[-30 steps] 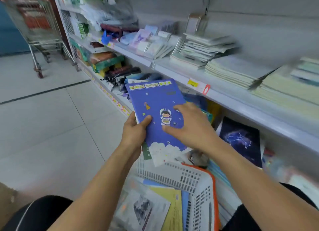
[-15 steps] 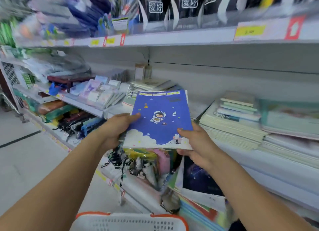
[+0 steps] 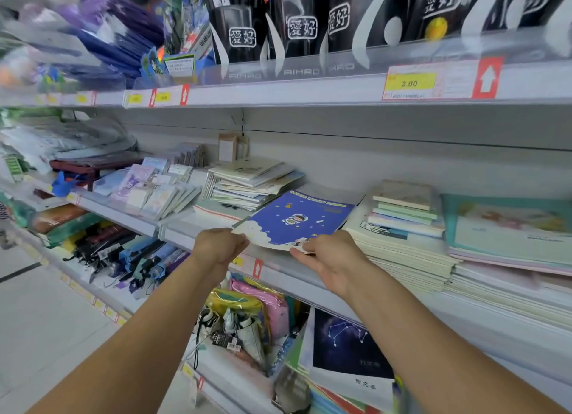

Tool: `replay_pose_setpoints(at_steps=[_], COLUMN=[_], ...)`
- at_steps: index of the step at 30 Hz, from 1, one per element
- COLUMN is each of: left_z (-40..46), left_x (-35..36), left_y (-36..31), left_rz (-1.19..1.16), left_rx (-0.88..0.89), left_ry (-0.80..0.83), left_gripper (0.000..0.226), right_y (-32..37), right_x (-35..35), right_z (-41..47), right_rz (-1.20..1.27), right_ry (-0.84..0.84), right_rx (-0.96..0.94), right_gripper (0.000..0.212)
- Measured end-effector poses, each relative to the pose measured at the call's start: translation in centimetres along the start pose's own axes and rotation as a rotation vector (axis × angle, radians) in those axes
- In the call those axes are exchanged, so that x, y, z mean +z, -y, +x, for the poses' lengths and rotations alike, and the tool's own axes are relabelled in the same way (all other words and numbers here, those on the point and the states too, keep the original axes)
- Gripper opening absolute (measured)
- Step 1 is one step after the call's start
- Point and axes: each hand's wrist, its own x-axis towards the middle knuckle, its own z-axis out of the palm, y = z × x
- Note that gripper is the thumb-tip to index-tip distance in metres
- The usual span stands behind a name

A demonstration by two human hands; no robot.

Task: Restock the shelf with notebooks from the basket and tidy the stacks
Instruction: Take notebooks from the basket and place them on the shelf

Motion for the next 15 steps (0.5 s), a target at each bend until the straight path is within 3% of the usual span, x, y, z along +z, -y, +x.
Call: replay_pose_setpoints(at_steps=[4,7,12,15], left_z=[0.0,0.6,0.9,1.6], left_x=[1.2,2.3,4.5,5.5], left_y=[0.3,0.8,1.7,2.0], left_rz=[-0.017,-0.069,-0.125,0.013], left_rx=[0.012,0.0,0.034,0.057], left_ry=[0.007,0.006,0.119,0.134], left_gripper=[0.013,0.023,0.023,0.026], right_y=[-0.8,-1.8,-2.8,-2.6], right_x=[-0.2,-0.2,0.4,1.2], right_z=[0.8,2.0,3.3,3.9], right_rz=[-0.085,-0.144,0.014,0.12], right_ry=[-0.041,-0.164,-0.329,-0.425], right_rx=[-0.1,-0.141,-0.162,-0.125], right_gripper=[0.033,0.024,0.026,0.023])
